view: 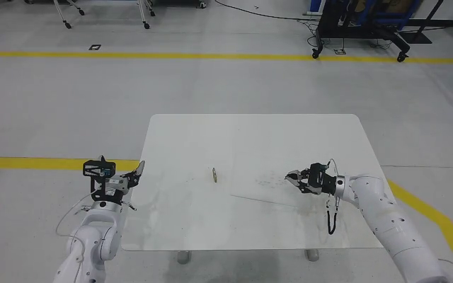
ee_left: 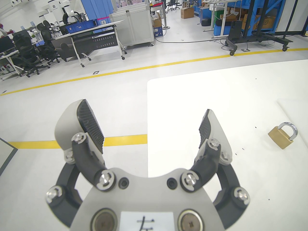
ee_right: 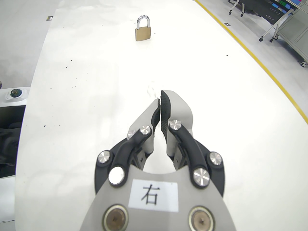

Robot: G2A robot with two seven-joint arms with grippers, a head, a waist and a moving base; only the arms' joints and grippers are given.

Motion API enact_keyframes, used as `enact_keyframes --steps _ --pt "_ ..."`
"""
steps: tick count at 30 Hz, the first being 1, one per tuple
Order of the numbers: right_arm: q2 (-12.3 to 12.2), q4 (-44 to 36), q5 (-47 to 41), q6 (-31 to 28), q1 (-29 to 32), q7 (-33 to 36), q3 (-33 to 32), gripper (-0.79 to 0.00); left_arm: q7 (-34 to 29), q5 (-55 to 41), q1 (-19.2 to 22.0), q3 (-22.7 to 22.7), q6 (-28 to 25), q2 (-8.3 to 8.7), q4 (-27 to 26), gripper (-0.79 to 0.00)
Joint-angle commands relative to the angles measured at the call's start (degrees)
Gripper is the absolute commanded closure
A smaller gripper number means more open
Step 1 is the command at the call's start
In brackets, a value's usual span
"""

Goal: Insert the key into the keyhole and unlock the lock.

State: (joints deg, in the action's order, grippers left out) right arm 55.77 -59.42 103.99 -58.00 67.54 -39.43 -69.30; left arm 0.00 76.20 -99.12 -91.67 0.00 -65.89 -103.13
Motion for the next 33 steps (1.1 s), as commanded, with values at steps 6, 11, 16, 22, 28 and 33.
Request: enact_keyframes --steps 6,11,16,22,28,33 --pt "0.0 0.0 0.0 0.0 0.0 0.0 0.0 0.0 0.0 0.0 0.0 0.0 0.0 0.0 0.0 -0.785" --pt "0.2 -0.1 -1.4 0.0 0.7 0.7 0.9 0.0 0.0 0.0 0.0 0.0 0.0 0.0 0.0 -0.785" --pt "1.4 -0.1 -10.5 0.0 -1.1 -2.0 6.4 0.0 0.0 0.0 0.0 0.0 0.0 0.0 0.0 -0.785" --pt "1.9 1.9 -23.5 0.0 -4.8 -6.9 15.1 0.0 0.0 0.0 0.0 0.0 0.0 0.0 0.0 -0.785" --pt "1.0 2.2 -27.7 0.0 -5.9 -6.9 17.0 0.0 0.0 0.0 0.0 0.0 0.0 0.0 0.0 -0.785" --pt "1.0 2.2 -27.7 0.0 -5.9 -6.9 17.0 0.0 0.0 0.0 0.0 0.0 0.0 0.0 0.0 -0.785"
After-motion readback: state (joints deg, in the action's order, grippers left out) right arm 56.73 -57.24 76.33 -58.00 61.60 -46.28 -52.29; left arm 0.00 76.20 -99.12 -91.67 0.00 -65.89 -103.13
